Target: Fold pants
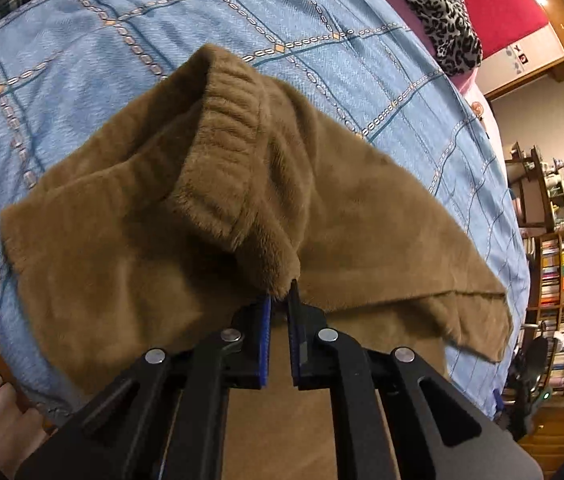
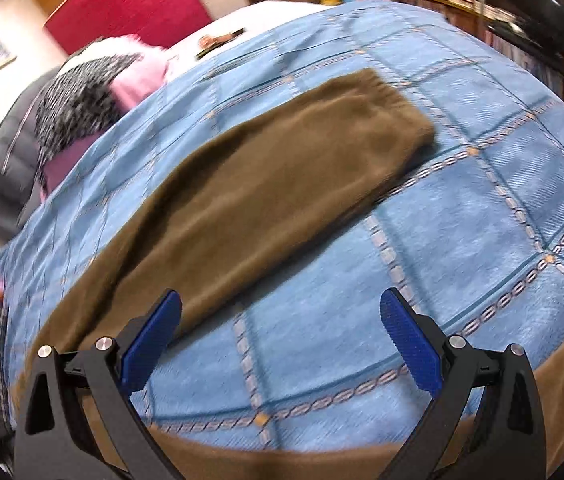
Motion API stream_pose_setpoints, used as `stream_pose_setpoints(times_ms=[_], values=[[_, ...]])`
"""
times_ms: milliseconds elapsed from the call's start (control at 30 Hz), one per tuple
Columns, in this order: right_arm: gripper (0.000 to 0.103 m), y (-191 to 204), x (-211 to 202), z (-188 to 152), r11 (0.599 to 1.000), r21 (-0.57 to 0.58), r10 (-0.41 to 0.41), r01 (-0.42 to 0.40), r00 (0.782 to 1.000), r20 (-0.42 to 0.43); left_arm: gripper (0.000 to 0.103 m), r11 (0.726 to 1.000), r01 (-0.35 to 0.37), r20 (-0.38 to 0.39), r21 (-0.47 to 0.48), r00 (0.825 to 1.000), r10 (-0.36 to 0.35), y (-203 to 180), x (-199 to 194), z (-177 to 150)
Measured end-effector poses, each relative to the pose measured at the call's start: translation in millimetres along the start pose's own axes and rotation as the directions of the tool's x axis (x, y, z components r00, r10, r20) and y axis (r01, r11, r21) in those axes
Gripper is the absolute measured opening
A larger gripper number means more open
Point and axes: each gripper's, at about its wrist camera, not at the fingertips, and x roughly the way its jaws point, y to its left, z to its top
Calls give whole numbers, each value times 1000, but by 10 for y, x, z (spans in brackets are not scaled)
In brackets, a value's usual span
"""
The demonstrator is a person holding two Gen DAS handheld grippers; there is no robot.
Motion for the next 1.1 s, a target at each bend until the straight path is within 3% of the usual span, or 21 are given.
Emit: stream_pose_setpoints(times_ms=[133,300,500,633,700,733,767,833,933,1000,1100], values=[[100,-235,103,260,997,73,9,-9,1000,3,1,999,-38,23,-9,999,38,150,-119,-57],[100,-444,307,813,980,193,42,-43,999,10,1,1000,5,31,-23,1000,-4,243,-184,-106],[100,-484,561,1455,982,165,-101,91,994,50,2,999,12,23,-50,1000,-11,160,-94,-100],[100,-669,842,1776,976,158,-159,152,987,34,2,996,6,7,-88,1000,-5,148,5,-56],[94,-734,1003,1884,975,152,-168,164,986,15,5,994,26,1,-103,1000,-26,128,42,-46],[94,-763,1056,1905,976,151,-162,159,987,8,19,993,42,2,-110,999,-42,119,50,-47],[91,-793,1118,1929,977,152,-154,152,988,2,50,990,71,7,-120,997,-70,102,54,-46],[85,-796,1228,1961,980,140,-140,139,990,-3,71,987,107,45,-120,994,-102,73,24,-52],[62,-813,1403,1979,984,110,-140,142,990,-28,71,991,103,83,-87,992,-96,-5,-28,-38],[37,-804,1374,1930,984,86,-155,155,988,-13,72,987,112,96,-117,990,-101,22,-54,-36],[19,-784,1169,1851,987,55,-156,153,987,39,73,978,133,136,-161,985,-111,110,-109,-47]])
